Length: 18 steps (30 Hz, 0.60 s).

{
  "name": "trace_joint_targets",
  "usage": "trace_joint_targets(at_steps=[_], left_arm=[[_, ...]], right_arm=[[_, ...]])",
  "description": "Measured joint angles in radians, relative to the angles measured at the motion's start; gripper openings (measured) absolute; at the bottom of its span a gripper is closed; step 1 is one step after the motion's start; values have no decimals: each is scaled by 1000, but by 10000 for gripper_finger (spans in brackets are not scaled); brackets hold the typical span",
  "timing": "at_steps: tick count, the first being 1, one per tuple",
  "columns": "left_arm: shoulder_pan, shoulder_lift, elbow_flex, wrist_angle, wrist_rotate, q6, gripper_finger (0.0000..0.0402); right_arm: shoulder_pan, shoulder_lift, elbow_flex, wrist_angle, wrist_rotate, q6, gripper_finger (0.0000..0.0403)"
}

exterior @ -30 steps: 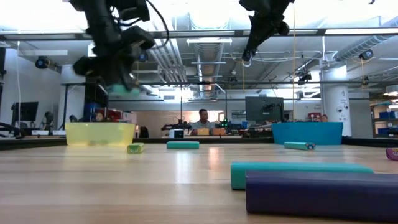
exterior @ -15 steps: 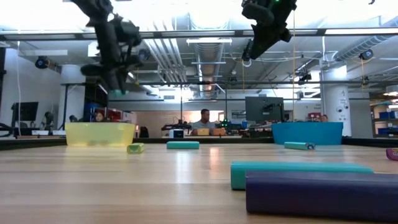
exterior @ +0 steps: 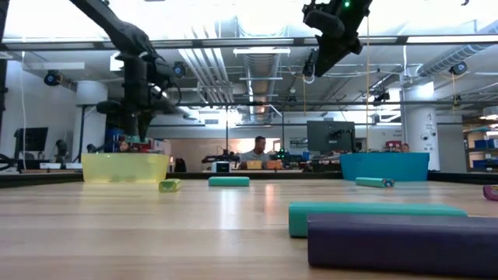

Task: Sort blocks
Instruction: Put the light blue block into the yellow bin, then put the blue block into the transparent bin

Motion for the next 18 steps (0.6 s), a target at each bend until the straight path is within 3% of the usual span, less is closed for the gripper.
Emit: trace_joint_targets(at_steps=[12,18], left_arm=[[3,56,112,-54,-47,74,152],[-33,37,177,-192,-39,106,168]], right_arm=[[-2,0,0,0,-26,9,13],[0,-2,0,0,-45,55,13]])
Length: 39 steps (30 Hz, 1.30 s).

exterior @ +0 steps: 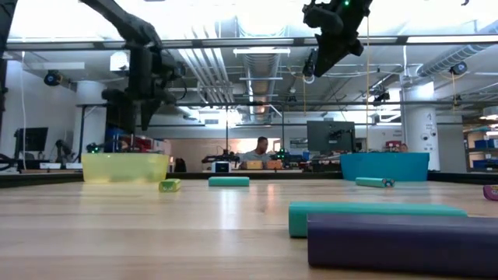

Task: Sort blocks
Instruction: Put the blue block into the transparent bin

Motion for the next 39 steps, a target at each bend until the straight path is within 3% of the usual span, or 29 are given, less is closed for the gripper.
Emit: trace_joint_targets(at_steps=[4,13,21,26,32,39], left_arm=[[-116,-62,3,-1,6,3,169],[-424,-211,-39,71,-37,-42,170],[-527,-337,-93,71,-2,-91,170],[-560,-411,-142,96,-2,-88,170],[-581,-473,-223,135,-2,-118,170],[-596,-524,-298,168,-2,-174,170]], right_arm=[[11,0,0,1,-98,59,13],[60,0,8,-14,-143,243,13],[55,-1,46,-289,-202,493,13],[51,-1,42,-420,-229,566,13],[51,2,40,-322,-244,532,13],[60,74,40,-11,-244,98,13]])
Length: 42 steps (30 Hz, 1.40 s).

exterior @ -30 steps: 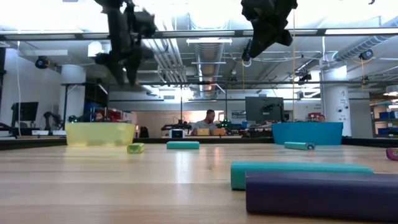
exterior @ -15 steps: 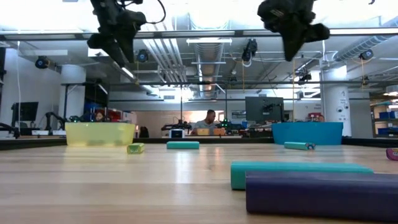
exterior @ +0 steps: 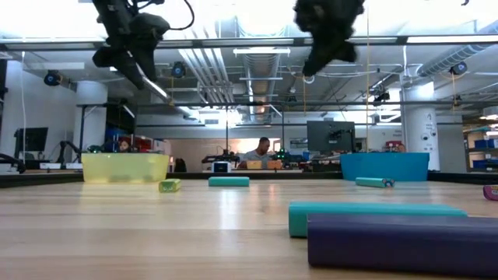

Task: Sort blocks
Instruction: Put the blue block into the transparent bin

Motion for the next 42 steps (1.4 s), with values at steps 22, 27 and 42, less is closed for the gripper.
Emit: trace_joint_targets(at_steps=[22,27,42], left_arm=[[-10,-34,214,-12,-176,-53,170],[-10,-40,253,-51,-176,-42,170],[-10,-49,203,-56,-193,-33,170]], right_arm=[[-133,576,113,624,-134,-427,13],[-170,594,133,622,-198,-549,13],[-183,655,131,598,-198,-679,73]])
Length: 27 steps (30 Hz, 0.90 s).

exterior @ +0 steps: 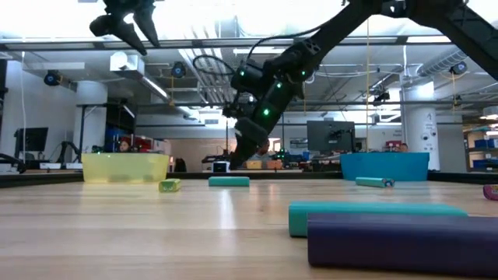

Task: Sort blocks
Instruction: Put the blue block into the transparent bin

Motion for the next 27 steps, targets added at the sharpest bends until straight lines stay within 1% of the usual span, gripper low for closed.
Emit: trace_joint_targets(at_steps=[2,4,6,9,11,14,18,19,27], left_arm=[[0,0,-6,1,0,0,170],[0,0,-12,2,-1,0,170],[0,0,-20,3,-1,-4,170],[0,0,-32,3,-1,-12,170],[0,0,-38,3,-1,-16,170],[0,0,-45,5,-1,-28,170],[0,0,-46,12,0,-31,170],[0,0,-46,12,0,-31,170],[0,0,-46,19,0,-31,170]], right_arm=[[0,14,0,-5,12,-2,104],[-1,25,1,1,47,7,133],[-5,33,2,3,49,19,157],[-11,36,3,10,48,34,180],[-16,36,2,5,51,34,188],[-23,36,1,2,51,12,188],[-34,45,2,-28,41,11,178],[-35,47,2,-32,28,13,175],[-33,46,2,-44,24,-35,139]])
